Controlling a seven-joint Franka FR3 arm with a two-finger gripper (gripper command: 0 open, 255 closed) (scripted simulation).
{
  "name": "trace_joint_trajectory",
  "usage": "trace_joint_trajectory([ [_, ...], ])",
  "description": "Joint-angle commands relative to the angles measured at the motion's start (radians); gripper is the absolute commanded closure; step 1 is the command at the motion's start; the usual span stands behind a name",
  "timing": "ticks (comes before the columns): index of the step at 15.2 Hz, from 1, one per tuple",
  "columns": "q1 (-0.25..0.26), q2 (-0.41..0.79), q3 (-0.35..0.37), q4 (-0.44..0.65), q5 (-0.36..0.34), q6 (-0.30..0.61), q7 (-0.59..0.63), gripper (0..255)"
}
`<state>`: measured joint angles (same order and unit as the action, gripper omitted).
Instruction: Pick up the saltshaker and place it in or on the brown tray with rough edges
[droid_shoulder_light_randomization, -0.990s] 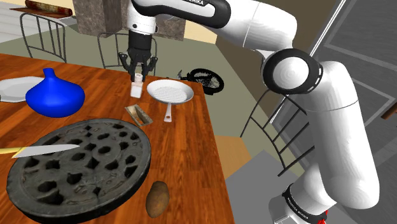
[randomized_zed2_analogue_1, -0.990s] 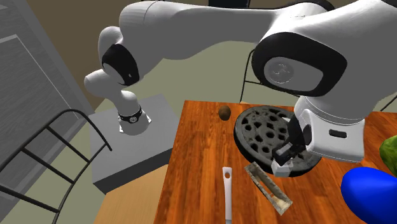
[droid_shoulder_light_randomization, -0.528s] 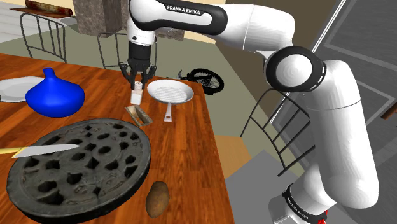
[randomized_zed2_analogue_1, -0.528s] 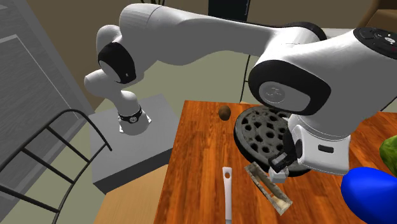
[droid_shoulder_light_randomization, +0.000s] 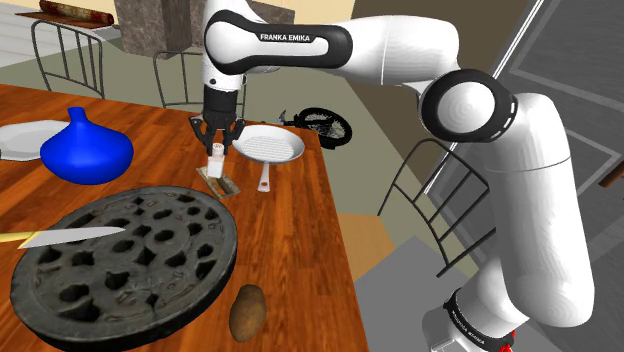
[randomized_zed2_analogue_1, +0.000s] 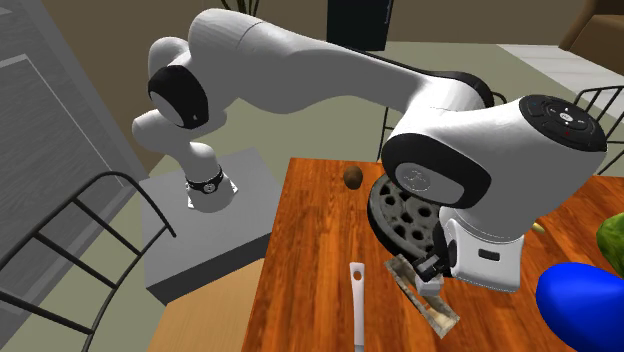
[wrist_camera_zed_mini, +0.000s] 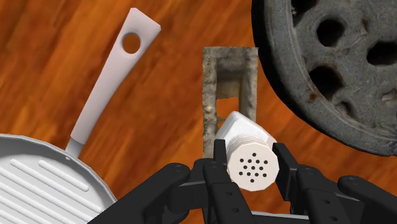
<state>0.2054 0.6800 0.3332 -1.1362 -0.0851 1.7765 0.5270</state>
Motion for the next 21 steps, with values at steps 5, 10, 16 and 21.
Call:
trace_joint_trajectory([
  [5, 0.000, 0.003, -0.001, -0.007, -0.001, 0.010, 0.000, 255],
  [10, 0.000, 0.003, -0.001, -0.007, -0.001, 0.010, 0.000, 0],
  [16, 0.008, 0.012, -0.001, 0.110, -0.001, -0.097, -0.003, 0],
  [21, 0.012, 0.019, -0.001, 0.149, -0.002, -0.129, -0.004, 0],
])
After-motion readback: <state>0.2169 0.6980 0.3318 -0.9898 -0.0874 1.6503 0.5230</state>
